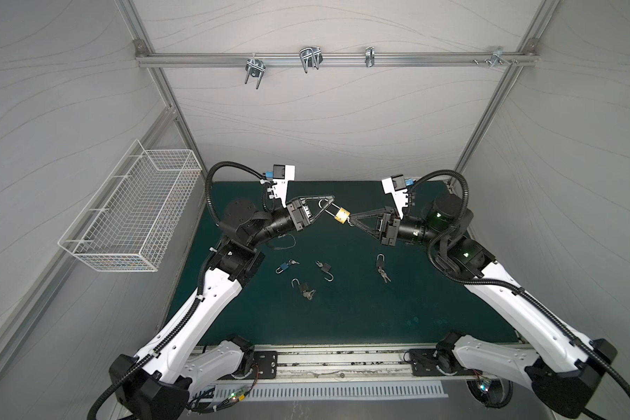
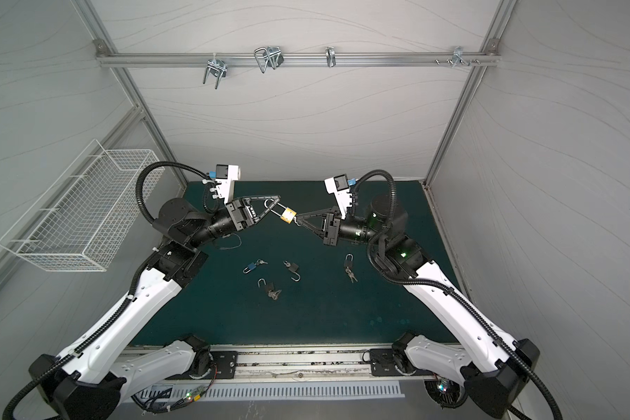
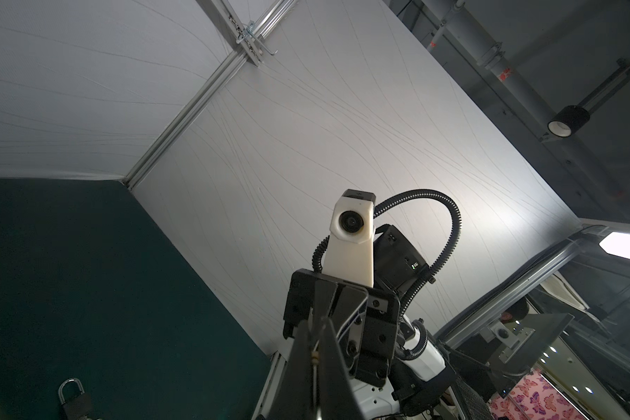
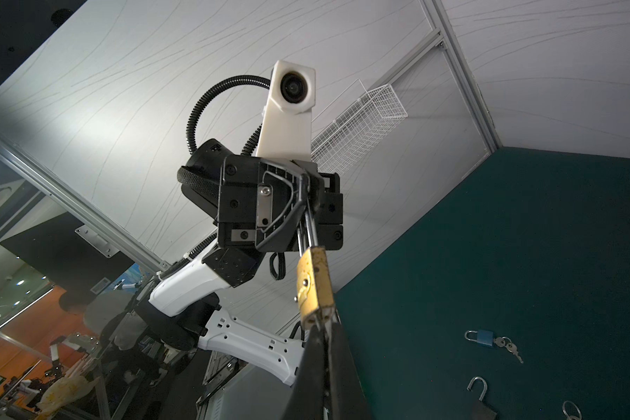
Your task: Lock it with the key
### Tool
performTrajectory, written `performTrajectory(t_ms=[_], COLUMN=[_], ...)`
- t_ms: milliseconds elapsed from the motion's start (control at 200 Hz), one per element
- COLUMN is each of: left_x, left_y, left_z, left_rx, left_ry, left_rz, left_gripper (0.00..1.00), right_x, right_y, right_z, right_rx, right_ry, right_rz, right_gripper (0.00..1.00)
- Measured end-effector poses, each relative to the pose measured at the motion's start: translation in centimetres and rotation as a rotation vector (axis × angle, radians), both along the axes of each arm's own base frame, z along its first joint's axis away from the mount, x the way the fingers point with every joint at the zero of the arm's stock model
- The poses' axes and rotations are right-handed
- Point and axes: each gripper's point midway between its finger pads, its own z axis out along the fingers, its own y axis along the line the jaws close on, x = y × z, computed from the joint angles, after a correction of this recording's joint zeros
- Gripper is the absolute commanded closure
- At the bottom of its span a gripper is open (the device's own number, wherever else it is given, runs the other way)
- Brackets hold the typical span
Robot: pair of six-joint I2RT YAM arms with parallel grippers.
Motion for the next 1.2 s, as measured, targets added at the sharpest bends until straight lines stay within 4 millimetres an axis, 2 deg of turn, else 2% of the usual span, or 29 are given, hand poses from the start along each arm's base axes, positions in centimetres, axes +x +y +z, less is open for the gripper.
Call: performTrajectory(t_ms=[425, 570, 720, 855, 935, 1065, 1195], left_x=[0.9, 1.3, 1.8, 2.3, 2.5, 2.4, 1.6], left_y=[1.9, 2.2, 3.0, 3.6, 3.7, 3.3, 2.1], left_z=[0.5, -1.1, -3.9, -6.8, -9.4, -15.3, -21.3], left_rx=[-0.008, 0.06, 0.174, 0.267, 0.322, 0.446, 0.569], left_ry=[-0.007, 0.025, 0.07, 0.121, 0.158, 0.247, 0.333], left_rz=[0.087, 0.127, 0.197, 0.247, 0.268, 0.286, 0.259], left_gripper=[1.0, 1.0, 1.0, 1.0, 1.0, 1.0, 1.0], right_x=[-1.2, -0.7, 0.8, 3.0, 4.6, 6.5, 6.9], right_y=[-1.3, -2.5, -4.3, -6.3, -7.6, -9.1, -9.0], right_z=[-1.2, -2.5, -4.3, -7.8, -11.5, -17.6, -22.5], right_rx=[-0.029, -0.087, -0.158, -0.214, -0.248, -0.322, -0.436], right_ry=[-0.023, -0.055, -0.086, -0.049, 0.037, 0.185, 0.292], right_rz=[-0.017, -0.103, -0.234, -0.354, -0.414, -0.478, -0.507], right_gripper=[1.0, 1.0, 1.0, 1.0, 1.0, 1.0, 1.0])
